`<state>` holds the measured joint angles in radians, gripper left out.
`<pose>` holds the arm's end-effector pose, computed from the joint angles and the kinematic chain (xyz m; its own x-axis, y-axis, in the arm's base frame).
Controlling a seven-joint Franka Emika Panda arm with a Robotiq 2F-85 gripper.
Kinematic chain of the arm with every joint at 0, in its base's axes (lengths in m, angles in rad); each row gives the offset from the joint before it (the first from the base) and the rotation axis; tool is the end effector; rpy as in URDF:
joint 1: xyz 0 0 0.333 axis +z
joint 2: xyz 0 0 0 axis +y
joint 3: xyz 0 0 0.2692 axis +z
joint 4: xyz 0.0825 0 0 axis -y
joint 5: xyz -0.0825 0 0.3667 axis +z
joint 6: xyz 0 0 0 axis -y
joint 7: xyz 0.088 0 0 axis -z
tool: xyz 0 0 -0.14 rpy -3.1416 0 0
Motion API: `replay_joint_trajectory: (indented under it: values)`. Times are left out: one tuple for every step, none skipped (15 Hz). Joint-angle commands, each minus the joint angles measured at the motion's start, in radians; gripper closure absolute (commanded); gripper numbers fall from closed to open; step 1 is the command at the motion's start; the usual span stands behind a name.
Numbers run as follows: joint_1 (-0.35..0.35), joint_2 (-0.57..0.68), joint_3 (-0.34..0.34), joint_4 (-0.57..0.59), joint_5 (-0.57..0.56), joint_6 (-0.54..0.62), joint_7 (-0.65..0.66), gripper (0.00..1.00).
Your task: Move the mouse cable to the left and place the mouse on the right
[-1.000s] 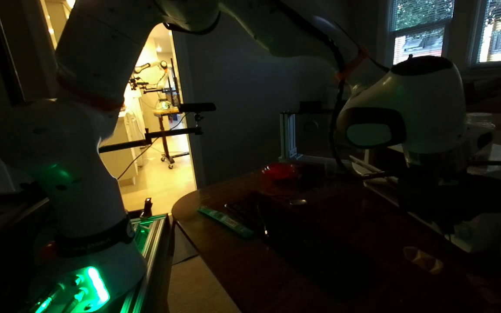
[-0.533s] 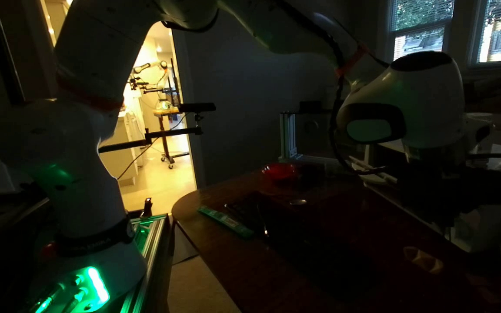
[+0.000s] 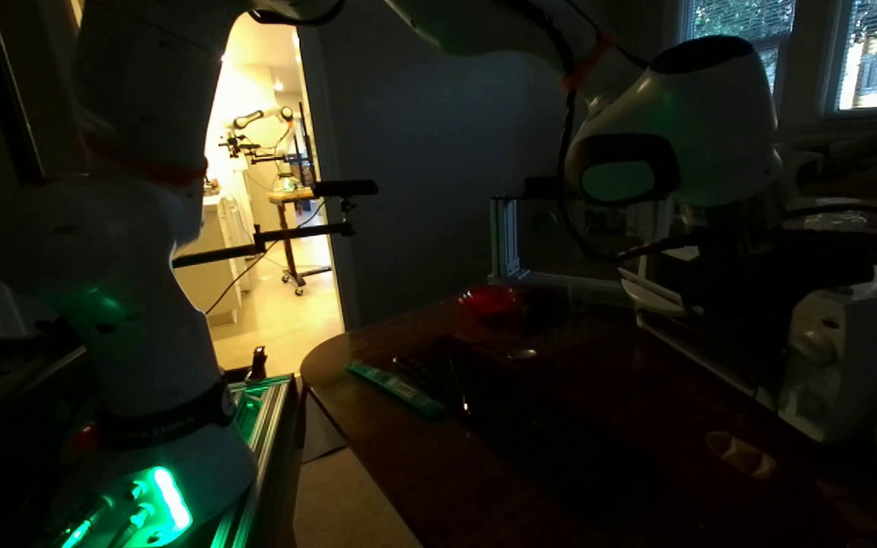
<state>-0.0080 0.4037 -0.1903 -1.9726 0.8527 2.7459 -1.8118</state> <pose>0.6063 -0.1403 0.2415 0.5028 0.7589 0.4138 0.7083 -0.6362 0.3060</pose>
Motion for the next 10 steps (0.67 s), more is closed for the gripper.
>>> replay_joint_trajectory:
  values:
    - [-0.016,-0.095,0.03,-0.082,0.044,-0.018,-0.067,0.99]
    - [-0.017,-0.112,0.035,-0.094,0.052,-0.016,-0.077,0.99]
    - [-0.018,-0.126,0.039,-0.104,0.063,-0.019,-0.087,0.99]
    - [-0.018,-0.145,0.043,-0.117,0.075,-0.018,-0.098,0.99]
    - [-0.016,-0.159,0.045,-0.129,0.082,-0.015,-0.105,0.99]
    - [-0.016,-0.178,0.047,-0.142,0.093,-0.018,-0.115,0.99]
    - [-0.015,-0.191,0.048,-0.153,0.101,-0.014,-0.122,0.99]
    - [-0.014,-0.208,0.046,-0.166,0.105,-0.02,-0.123,0.99]
    - [-0.012,-0.221,0.045,-0.178,0.107,-0.017,-0.124,0.99]
    - [-0.01,-0.237,0.042,-0.194,0.102,-0.016,-0.118,0.99]
